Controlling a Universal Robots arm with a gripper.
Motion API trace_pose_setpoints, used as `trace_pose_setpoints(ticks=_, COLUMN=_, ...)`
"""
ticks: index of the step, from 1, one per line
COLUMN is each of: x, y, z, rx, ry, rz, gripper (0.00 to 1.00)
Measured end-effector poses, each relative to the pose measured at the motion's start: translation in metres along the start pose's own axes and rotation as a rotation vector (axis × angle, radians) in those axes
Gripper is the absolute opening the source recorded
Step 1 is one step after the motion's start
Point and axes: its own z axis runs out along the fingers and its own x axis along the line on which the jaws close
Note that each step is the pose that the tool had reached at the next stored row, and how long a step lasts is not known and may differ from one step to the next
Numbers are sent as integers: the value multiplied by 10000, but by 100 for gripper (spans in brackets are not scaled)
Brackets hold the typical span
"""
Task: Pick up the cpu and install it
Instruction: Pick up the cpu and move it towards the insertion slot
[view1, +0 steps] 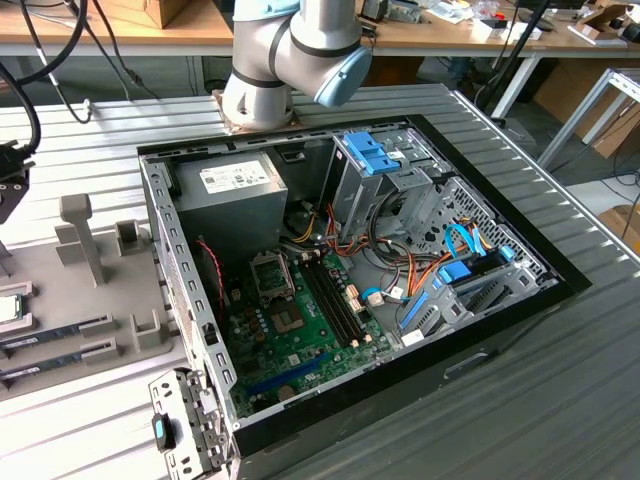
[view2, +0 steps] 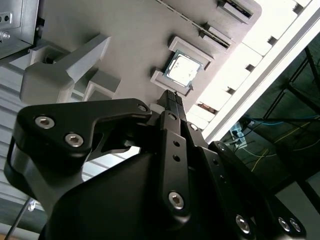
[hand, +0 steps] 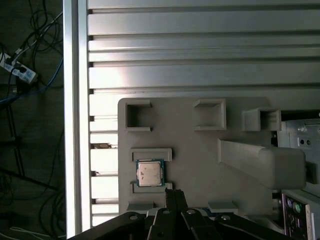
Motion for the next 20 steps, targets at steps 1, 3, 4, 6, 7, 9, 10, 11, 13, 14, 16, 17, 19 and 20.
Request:
trace_pose_setpoints(ticks=1, x=0, y=0, z=2, rx=-1, ry=0, rz=0, gripper=11)
trace_pose_setpoints(ticks=3, x=0, y=0, z=9, rx=-3, ry=-1, rz=0, gripper=11)
trace_pose_setpoints(ticks=4, x=0, y=0, z=11, rx=-3, ry=-1, rz=0, gripper=11)
trace_pose_setpoints(ticks=6, x=0, y=0, z=15, rx=-3, ry=1, rz=0, gripper=11)
trace_pose_setpoints(ticks=7, x=0, y=-1, z=20, rx=-4, ry=0, rz=0, gripper=11)
trace_pose_setpoints(ticks=9, x=0, y=-1, z=26, rx=-4, ry=0, rz=0, gripper=11)
trace_pose_setpoints(ticks=10, x=1, y=-1, z=28, rx=-4, ry=0, rz=0, gripper=11)
trace_pose_setpoints(ticks=11, x=0, y=-1, z=31, rx=-4, ry=0, rz=0, gripper=11)
trace_pose_setpoints(ticks=13, x=1, y=-1, z=35, rx=-4, ry=0, rz=0, gripper=11)
trace_pose_setpoints(ticks=14, x=1, y=-1, z=39, rx=-4, ry=0, rz=0, gripper=11)
trace_pose_setpoints(ticks=16, x=1, y=-1, z=44, rx=-4, ry=0, rz=0, gripper=11)
trace_pose_setpoints(ticks=17, x=1, y=-1, z=48, rx=-4, ry=0, rz=0, gripper=11)
trace_pose_setpoints(ticks=19, x=1, y=-1, z=53, rx=-4, ry=0, rz=0, gripper=11)
trace_pose_setpoints(ticks=20, x=1, y=-2, z=55, rx=-4, ry=1, rz=0, gripper=11)
